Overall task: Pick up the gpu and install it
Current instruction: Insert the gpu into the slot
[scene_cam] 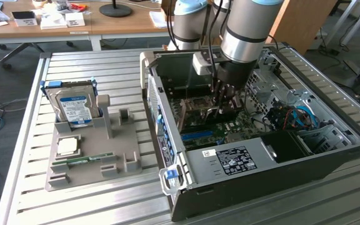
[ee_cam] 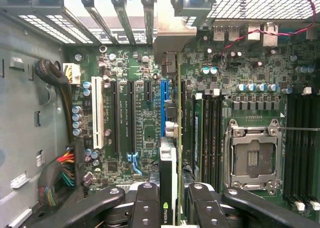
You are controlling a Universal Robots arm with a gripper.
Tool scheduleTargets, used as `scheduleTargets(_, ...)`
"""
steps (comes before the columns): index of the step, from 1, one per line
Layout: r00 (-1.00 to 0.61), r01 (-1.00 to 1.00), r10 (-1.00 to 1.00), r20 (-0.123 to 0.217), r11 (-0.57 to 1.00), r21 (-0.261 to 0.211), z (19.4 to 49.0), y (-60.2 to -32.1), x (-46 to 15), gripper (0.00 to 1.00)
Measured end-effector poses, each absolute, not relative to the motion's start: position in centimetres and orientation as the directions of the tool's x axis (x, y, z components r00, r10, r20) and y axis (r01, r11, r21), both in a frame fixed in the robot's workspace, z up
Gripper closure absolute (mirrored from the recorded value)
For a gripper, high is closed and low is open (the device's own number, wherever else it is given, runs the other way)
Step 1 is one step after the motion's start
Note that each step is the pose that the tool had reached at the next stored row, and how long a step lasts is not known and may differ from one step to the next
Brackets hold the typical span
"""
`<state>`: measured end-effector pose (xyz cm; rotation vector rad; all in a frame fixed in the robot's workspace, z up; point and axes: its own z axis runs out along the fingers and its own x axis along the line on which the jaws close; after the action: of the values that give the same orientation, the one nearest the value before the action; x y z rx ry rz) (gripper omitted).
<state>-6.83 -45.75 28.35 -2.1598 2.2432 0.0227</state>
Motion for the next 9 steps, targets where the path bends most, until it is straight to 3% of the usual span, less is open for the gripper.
scheduleTargets(9,-0.038,-0.999,-0.999,-0.03,0.038,-0.009,27.96,-45.77,-6.97,0.73)
